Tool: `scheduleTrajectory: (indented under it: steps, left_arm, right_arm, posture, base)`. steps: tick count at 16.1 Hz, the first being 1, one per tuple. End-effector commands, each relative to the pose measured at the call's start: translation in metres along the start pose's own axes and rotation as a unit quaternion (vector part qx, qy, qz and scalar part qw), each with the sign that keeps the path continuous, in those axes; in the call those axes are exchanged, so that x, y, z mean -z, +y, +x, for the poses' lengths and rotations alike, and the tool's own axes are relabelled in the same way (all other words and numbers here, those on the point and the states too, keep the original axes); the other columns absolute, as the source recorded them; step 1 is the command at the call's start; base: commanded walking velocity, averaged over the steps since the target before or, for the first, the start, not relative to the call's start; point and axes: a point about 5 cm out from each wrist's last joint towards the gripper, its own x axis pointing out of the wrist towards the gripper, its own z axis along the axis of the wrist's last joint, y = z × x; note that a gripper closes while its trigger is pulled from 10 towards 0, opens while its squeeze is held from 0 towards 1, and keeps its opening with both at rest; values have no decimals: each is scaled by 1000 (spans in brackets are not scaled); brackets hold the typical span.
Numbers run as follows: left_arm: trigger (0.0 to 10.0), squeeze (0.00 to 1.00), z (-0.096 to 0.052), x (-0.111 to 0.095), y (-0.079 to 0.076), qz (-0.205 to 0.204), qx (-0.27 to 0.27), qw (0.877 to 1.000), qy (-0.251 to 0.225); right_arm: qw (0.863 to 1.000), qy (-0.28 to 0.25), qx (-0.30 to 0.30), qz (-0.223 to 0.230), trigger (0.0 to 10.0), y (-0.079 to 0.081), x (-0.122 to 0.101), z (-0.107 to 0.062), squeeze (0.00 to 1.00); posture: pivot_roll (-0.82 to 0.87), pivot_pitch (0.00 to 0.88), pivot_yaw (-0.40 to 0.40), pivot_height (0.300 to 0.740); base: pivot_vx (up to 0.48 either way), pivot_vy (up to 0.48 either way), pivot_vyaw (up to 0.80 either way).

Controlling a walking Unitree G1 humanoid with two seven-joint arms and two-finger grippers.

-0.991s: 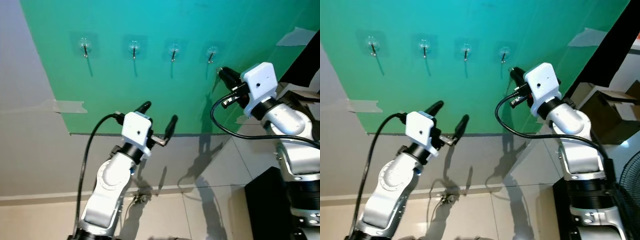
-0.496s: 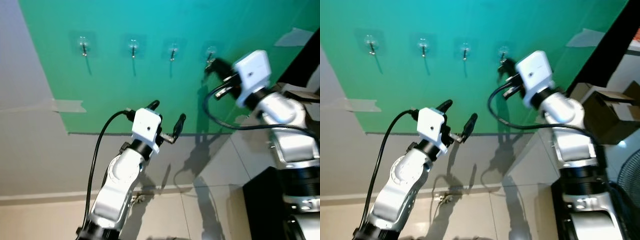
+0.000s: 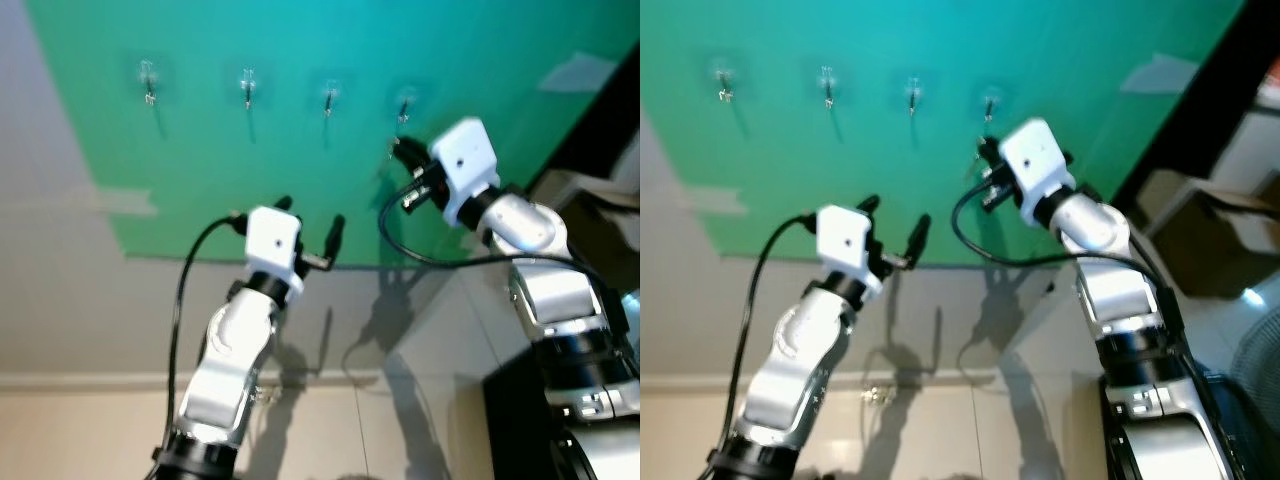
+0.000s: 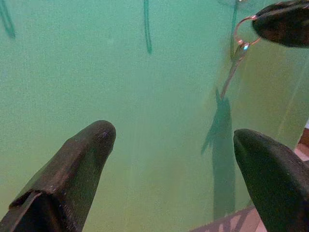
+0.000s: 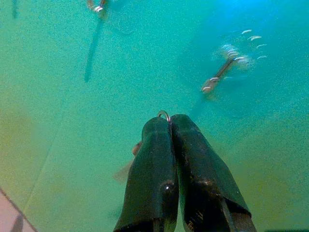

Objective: Hang keys on a hook

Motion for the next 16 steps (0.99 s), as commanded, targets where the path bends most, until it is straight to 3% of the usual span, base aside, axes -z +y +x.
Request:
scheduleTrajectory:
  steps: [1,6,9,16]
  left_arm:
    - [10000,0,3,0,2,3,-11,1000,5]
    - [10000,0,3,-2,7,0,-23,1000,2]
    - [10000,0,3,-2,8,0,-22,1000,3]
    - [10000,0,2,0,8,0,-16,1000,8]
  right_arm:
    - [1000,-14,-6,-16,0,2,-8,6,0]
    - [1000,-23,0,-17,0,3,-10,11,0]
    - [1000,-26,13,-3,0,2,-10,13,0]
    - [998,-27,39,-40,0,-10,-12,17,0]
  posture:
    - [-13,0,-156,740]
    - [2,0,-158,740]
    - [1,0,-153,740]
    - [13,0,-142,740]
  base:
    - [0,-442,800]
    - [0,-88,716]
    - [0,0,0]
    - [0,0,0]
